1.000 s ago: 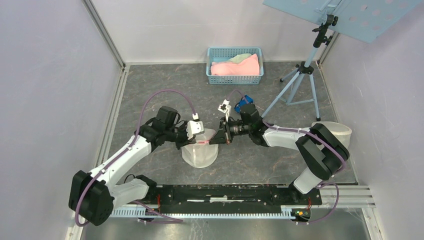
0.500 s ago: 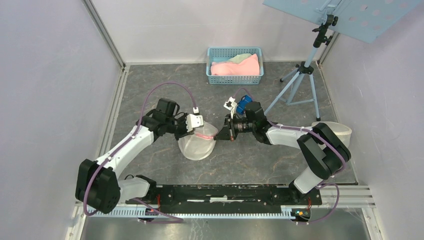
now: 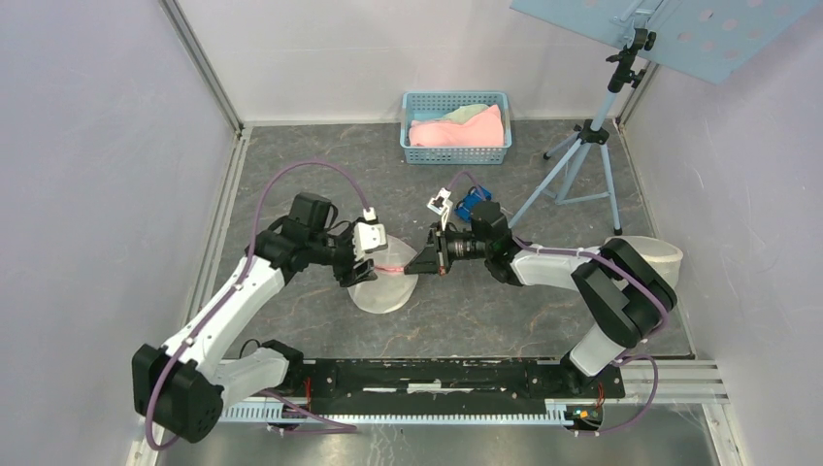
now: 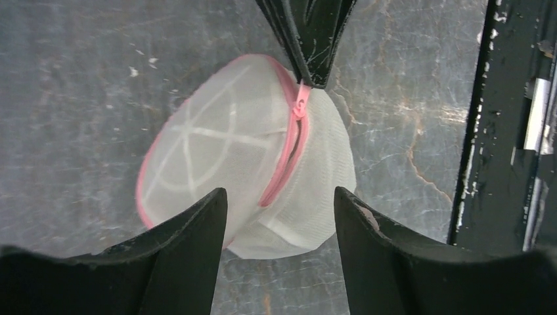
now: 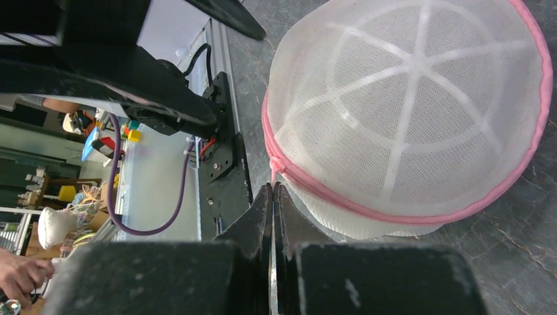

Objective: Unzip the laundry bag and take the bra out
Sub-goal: Unzip the laundry bag at the center of the board.

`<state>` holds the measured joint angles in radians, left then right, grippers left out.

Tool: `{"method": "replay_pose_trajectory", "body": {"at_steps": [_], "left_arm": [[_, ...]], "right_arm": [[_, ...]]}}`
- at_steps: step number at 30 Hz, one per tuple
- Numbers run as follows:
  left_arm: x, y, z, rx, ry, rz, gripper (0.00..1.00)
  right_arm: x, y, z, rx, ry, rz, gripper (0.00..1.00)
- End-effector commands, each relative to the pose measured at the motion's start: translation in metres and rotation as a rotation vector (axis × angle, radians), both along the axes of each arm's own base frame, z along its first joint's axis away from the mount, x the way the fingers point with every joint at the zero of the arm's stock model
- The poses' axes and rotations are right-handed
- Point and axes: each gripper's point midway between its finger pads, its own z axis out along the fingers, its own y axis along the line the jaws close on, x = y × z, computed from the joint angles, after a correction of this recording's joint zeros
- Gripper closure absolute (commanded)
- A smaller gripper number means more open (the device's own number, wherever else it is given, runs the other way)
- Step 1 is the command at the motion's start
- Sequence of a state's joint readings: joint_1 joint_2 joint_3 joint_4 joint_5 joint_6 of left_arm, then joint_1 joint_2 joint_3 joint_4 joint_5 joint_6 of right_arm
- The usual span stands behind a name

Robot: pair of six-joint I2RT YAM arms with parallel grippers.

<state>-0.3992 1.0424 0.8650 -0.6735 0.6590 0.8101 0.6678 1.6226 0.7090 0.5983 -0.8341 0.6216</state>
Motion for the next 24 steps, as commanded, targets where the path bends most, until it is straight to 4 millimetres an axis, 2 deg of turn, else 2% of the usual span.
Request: {"method": "replay_pose_trajectory", "body": {"at_steps": [1,6,9,14,17,20,24], "left_arm": [[-0.009,-0.013,-0.009,0.016,0.104,-0.026,0.33],[0.007,-0.020,-0.017,0.049,0.011,-0.025,0.37],[0.016,-0.020,-0.022,0.075,-0.019,-0.016,0.43],[0.021,-0.013,-0.039,0.130,-0.058,-0.024,0.69],[0.015,-0.010,-0.046,0.152,-0.054,-0.056,0.79],[0.021,0.001,-0.057,0.188,-0.071,-0.044,0.97],[0.037,0.005,-0.053,0.171,-0.104,0.000,0.98]], "right_arm": [[0.001,0.007,0.008,0.041,-0.020,0.011,1.00],[-0.002,0.008,0.010,0.044,-0.025,0.020,1.00],[-0.002,0.009,0.009,0.042,-0.021,0.026,1.00],[-0.002,0.009,0.008,0.031,-0.027,0.035,1.00],[0.000,0.008,0.009,0.028,-0.036,0.034,1.00],[0.005,0.000,0.001,-0.002,-0.042,0.022,1.00],[0.016,-0.016,-0.008,-0.046,-0.057,-0.022,1.00]]}}
